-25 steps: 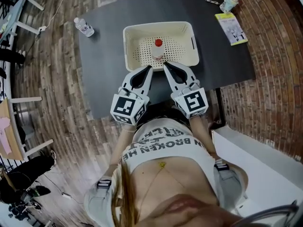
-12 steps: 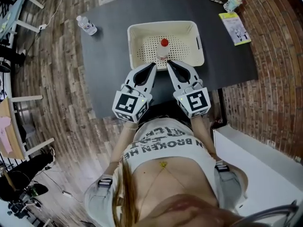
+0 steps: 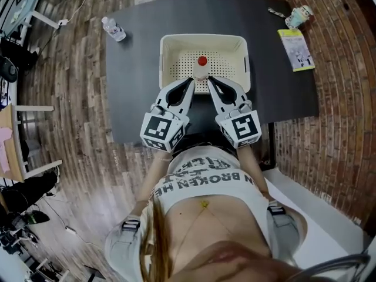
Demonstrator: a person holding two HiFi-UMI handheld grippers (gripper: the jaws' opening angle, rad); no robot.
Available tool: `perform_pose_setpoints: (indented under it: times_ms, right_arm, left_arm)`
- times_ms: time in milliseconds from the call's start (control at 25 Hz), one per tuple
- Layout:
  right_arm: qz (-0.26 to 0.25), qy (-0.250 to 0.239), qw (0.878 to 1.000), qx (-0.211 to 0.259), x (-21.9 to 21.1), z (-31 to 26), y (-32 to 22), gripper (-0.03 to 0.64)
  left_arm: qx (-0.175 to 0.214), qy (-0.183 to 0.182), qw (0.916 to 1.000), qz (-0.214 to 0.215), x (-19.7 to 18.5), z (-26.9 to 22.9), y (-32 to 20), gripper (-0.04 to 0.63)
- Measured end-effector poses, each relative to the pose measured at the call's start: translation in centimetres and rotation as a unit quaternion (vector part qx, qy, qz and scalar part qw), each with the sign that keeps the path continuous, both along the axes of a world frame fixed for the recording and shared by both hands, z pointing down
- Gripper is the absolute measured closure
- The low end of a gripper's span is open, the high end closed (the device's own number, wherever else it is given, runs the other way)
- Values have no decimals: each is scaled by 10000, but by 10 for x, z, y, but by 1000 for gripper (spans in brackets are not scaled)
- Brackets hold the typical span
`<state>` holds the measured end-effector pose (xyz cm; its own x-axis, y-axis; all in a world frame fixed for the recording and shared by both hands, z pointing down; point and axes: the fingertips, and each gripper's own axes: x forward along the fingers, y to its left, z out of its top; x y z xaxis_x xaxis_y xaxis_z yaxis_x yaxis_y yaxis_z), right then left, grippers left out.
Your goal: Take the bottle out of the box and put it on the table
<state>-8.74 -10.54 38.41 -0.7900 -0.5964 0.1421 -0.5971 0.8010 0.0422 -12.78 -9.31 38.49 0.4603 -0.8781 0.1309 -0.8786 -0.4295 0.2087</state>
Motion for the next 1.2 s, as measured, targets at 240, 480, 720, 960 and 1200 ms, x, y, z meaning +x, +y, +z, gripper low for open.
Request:
perform_pose_setpoints:
  times_ms: [240,480,720,960,1200]
  right_arm:
    - [-198,69,9997,-95,1,3,-8,607]
    - [-342,191,9991,-148,-4,7,-16,607]
    - [-439,243,9985,-201,-9,13,-20,607]
    - [-440,286,9983,-255,-12,20,-27,607]
    - [-433,477,9971,-401,-11,41,-35,607]
  left_arm:
    - [-64,-80,9998,-195,1,2,-5,591]
    - [-167,-78,9989,-421,-8,8,-9,591]
    - [-264,-129,9980,-551,-16,14,-10,591]
    - [-332,-128,9975,-614,-21,16,-9,591]
    - [-444,-147,9965,-694,-23,23,-6,591]
